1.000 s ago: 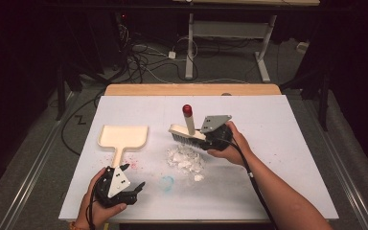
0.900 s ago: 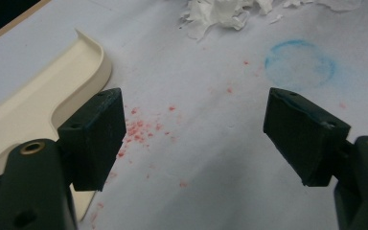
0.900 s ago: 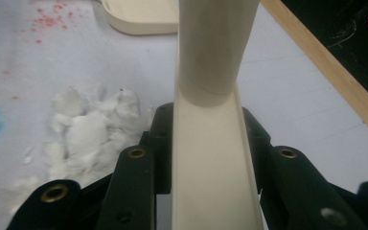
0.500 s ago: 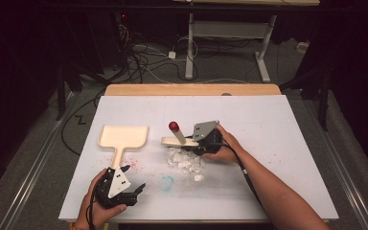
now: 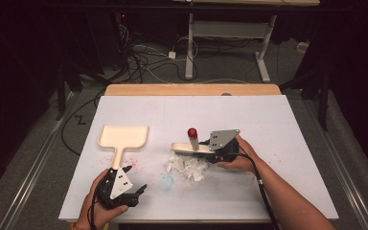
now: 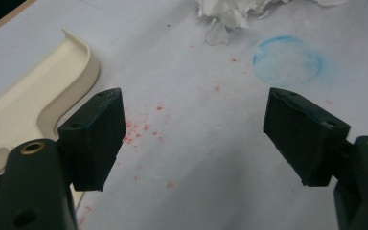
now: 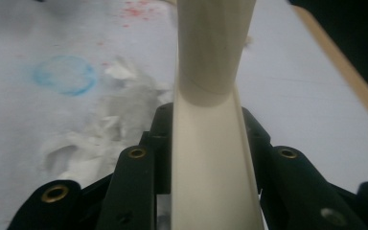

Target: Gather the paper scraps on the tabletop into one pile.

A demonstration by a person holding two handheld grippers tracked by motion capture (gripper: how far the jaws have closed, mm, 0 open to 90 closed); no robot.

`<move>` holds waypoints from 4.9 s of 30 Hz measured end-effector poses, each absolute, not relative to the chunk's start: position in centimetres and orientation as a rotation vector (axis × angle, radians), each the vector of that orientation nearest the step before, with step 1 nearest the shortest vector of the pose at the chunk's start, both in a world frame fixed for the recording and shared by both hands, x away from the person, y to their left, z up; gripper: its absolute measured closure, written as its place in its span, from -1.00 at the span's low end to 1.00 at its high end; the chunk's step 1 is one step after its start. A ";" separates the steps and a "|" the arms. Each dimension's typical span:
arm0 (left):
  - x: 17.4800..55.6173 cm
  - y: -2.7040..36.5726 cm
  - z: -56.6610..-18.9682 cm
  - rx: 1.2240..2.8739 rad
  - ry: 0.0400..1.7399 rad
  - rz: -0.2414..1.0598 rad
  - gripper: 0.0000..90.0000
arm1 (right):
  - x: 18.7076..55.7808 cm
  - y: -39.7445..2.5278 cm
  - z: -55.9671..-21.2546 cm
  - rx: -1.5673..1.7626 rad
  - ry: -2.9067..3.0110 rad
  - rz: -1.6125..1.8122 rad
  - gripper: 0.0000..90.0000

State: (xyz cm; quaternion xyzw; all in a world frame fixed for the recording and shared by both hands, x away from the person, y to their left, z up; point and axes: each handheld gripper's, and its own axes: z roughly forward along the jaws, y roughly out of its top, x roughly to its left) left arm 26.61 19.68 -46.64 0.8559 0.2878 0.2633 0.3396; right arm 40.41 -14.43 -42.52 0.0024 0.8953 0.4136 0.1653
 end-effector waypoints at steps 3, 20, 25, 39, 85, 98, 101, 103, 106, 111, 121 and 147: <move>26.6 19.6 -46.6 2.228 0.748 0.686 -0.52 | 40.3 -15.2 -41.7 0.050 2.505 1.178 0.50; 26.3 19.4 -46.6 2.236 0.739 0.693 -0.52 | 34.6 -22.8 -38.6 0.343 2.498 1.124 0.50; 26.3 19.2 -46.5 2.243 0.727 0.692 -0.52 | 33.7 -22.8 -40.0 0.368 2.549 0.980 0.50; 26.5 19.3 -46.5 2.239 0.725 0.688 -0.52 | 33.8 -17.6 -41.7 0.347 2.592 1.023 0.50; 26.4 19.4 -46.5 2.238 0.728 0.690 -0.52 | 32.3 -15.1 -42.1 0.333 2.584 1.232 0.50; 26.3 19.2 -46.4 2.235 0.727 0.699 -0.52 | 30.8 -20.3 -39.3 0.385 2.512 1.268 0.50; 26.3 19.1 -46.4 2.234 0.727 0.702 -0.52 | 30.6 -21.7 -38.8 0.395 2.503 1.284 0.50; 26.3 19.1 -46.4 2.233 0.728 0.701 -0.52 | 30.4 -22.6 -38.5 0.411 2.494 1.278 0.50; 26.3 19.1 -46.4 2.234 0.729 0.703 -0.52 | 30.2 -23.9 -38.2 0.443 2.485 1.277 0.50; 26.2 19.3 -46.3 2.226 0.735 0.708 -0.52 | 29.9 -26.0 -38.2 0.501 2.504 1.230 0.50; 26.3 19.6 -46.1 2.210 0.745 0.723 -0.52 | 29.1 -29.0 -39.2 0.585 2.557 1.183 0.50; 27.0 18.8 -46.5 2.240 0.723 0.693 -0.52 | 39.8 -29.2 -41.5 0.960 2.739 0.956 0.06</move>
